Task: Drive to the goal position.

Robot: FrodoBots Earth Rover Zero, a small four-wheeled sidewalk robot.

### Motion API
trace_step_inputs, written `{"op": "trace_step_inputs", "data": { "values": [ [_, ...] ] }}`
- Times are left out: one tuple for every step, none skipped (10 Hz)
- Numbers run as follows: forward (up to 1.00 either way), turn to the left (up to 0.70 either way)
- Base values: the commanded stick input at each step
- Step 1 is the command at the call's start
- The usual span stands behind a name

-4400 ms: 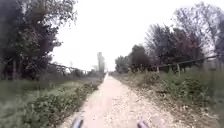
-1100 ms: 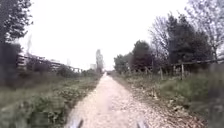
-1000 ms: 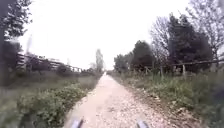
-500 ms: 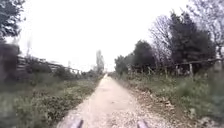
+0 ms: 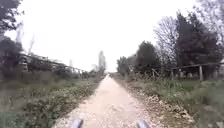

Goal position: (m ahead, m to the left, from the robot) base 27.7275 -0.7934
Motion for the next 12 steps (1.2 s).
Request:
{"op": "trace_step_inputs", "data": {
  "values": [
    [0.70, -0.28],
    [0.70, -0.33],
    [0.70, -0.28],
    [0.70, -0.06],
    [0.70, 0.00],
    [0.70, 0.00],
    [0.70, 0.00],
    [0.70, 0.00],
    [0.70, 0.00],
    [0.70, 0.00],
    [0.70, 0.00],
    [0.70, 0.00]
  ]
}}
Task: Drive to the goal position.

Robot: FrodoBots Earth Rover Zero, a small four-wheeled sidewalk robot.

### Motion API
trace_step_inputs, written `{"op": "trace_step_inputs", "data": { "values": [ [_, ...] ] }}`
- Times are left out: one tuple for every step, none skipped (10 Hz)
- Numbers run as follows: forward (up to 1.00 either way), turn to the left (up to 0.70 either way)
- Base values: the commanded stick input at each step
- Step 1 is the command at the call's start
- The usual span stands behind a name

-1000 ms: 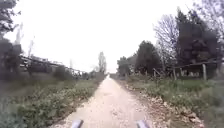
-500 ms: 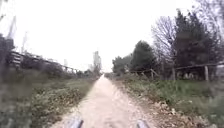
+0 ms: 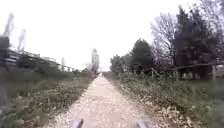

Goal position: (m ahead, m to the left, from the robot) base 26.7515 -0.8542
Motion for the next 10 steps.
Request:
{"op": "trace_step_inputs", "data": {
  "values": [
    [0.70, 0.00],
    [0.70, 0.00],
    [0.70, 0.00],
    [0.70, 0.00],
    [0.70, 0.00],
    [0.70, 0.00],
    [0.70, 0.00],
    [0.70, 0.00],
    [0.70, 0.00],
    [0.70, 0.00]
  ]
}}
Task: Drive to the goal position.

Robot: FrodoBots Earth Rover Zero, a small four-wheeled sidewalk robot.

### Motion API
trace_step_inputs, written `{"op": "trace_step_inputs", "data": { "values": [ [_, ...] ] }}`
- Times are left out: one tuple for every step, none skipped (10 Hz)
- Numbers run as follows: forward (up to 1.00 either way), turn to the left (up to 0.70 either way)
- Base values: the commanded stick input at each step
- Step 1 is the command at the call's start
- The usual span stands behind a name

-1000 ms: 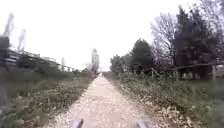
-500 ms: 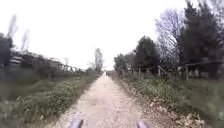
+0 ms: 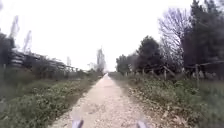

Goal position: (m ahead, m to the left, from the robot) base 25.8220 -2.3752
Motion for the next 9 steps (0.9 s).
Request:
{"op": "trace_step_inputs", "data": {
  "values": [
    [0.70, 0.00],
    [0.70, 0.00],
    [0.70, 0.00],
    [0.70, 0.00],
    [0.70, 0.00],
    [0.70, 0.00],
    [0.70, 0.00],
    [0.70, 0.00],
    [0.70, 0.00]
  ]
}}
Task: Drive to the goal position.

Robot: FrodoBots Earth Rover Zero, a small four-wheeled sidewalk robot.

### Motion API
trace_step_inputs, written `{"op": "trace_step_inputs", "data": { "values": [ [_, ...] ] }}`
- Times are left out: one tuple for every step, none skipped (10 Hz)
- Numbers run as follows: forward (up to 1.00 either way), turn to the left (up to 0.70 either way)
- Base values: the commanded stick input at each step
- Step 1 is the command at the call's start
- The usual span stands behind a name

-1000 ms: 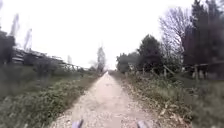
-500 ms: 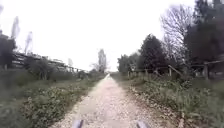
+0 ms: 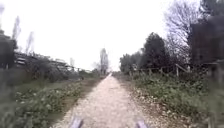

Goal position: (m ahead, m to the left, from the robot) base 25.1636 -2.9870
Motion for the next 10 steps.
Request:
{"op": "trace_step_inputs", "data": {
  "values": [
    [0.70, 0.00],
    [0.70, 0.00],
    [0.70, 0.00],
    [0.70, 0.00],
    [0.70, 0.00],
    [0.70, 0.00],
    [0.70, 0.00],
    [0.70, 0.00],
    [0.70, 0.00],
    [0.70, 0.00]
  ]
}}
